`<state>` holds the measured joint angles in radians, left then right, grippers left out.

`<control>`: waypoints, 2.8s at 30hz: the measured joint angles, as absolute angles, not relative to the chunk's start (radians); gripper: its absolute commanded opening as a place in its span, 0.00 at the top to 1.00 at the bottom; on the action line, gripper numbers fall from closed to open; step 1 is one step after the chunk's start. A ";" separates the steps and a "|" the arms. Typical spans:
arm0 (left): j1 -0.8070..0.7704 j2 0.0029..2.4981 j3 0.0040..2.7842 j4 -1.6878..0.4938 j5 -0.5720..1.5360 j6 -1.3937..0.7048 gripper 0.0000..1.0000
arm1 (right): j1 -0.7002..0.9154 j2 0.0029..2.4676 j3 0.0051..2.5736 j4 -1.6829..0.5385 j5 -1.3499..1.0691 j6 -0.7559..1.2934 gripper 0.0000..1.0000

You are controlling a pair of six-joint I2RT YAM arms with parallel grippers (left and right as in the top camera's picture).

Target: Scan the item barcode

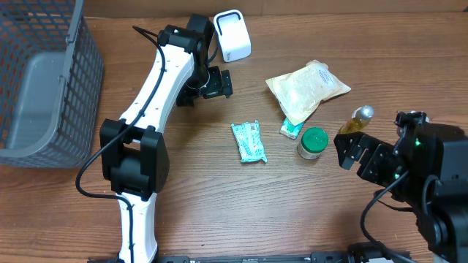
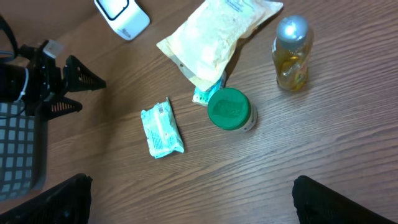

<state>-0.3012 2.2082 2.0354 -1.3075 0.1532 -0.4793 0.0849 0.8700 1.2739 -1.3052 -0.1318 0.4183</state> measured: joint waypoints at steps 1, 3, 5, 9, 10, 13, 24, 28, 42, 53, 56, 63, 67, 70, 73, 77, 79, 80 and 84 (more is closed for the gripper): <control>-0.301 2.208 2.035 -1.308 0.153 -0.479 0.00 | 0.085 0.864 1.274 -1.306 -0.130 0.418 0.00; -0.301 2.208 2.035 -1.308 0.153 -0.479 0.00 | 0.084 0.851 1.273 -1.304 -0.122 0.419 0.00; -0.301 2.208 2.035 -1.308 0.153 -0.479 0.00 | 0.084 0.838 1.265 -1.303 -0.115 0.419 0.00; -0.301 2.208 2.035 -1.308 0.153 -0.480 0.00 | 0.085 0.795 1.196 -1.254 -0.098 0.418 0.00; -0.301 2.208 2.035 -1.308 0.153 -0.479 0.00 | 0.085 0.785 1.176 -1.242 -0.095 0.419 0.00; -0.301 2.208 2.035 -1.308 0.153 -0.479 0.00 | 0.084 0.744 1.079 -1.196 -0.089 0.419 0.00; -0.301 2.208 2.035 -1.308 0.153 -0.479 0.00 | 0.084 0.613 0.828 -1.171 -0.078 0.418 0.00; -0.301 2.208 2.035 -1.308 0.153 -0.479 0.00 | 0.085 0.604 0.796 -1.132 -0.078 0.419 0.00; -0.301 2.208 2.035 -1.308 0.153 -0.479 0.00 | 0.084 0.596 0.770 -0.950 -0.073 0.419 0.00; -0.301 2.208 2.035 -1.308 0.153 -0.480 0.00 | 0.085 0.530 0.565 -0.759 -0.075 0.419 0.00; -0.301 2.208 2.035 -1.308 0.153 -0.479 0.00 | 0.085 0.507 0.521 -0.722 -0.079 0.419 0.00; -0.301 2.208 2.035 -1.308 0.153 -0.479 0.00 | 0.085 0.472 0.426 -0.585 -0.081 0.419 0.00; -0.301 2.208 2.035 -1.308 0.153 -0.479 0.00 | 0.084 0.447 0.359 -0.471 -0.082 0.419 0.00; -0.301 2.208 2.035 -1.308 0.153 -0.479 0.00 | 0.085 0.430 0.320 -0.403 -0.086 0.418 0.00; -0.301 2.208 2.035 -1.308 0.153 -0.479 0.00 | 0.084 0.413 0.290 -0.326 -0.091 0.419 0.00; -0.301 2.208 2.035 -1.308 0.153 -0.479 0.00 | 0.085 0.406 0.282 -0.241 -0.096 0.414 0.00; -0.301 2.208 2.035 -1.308 0.153 -0.479 0.01 | 0.084 0.405 0.281 -0.184 -0.097 0.406 0.00; -0.301 2.208 2.035 -1.308 0.153 -0.479 0.00 | 0.085 0.404 0.278 -0.149 -0.100 0.397 0.00; -0.301 2.208 2.035 -1.308 0.153 -0.480 0.00 | 0.085 0.397 0.255 -0.031 -0.105 0.364 0.00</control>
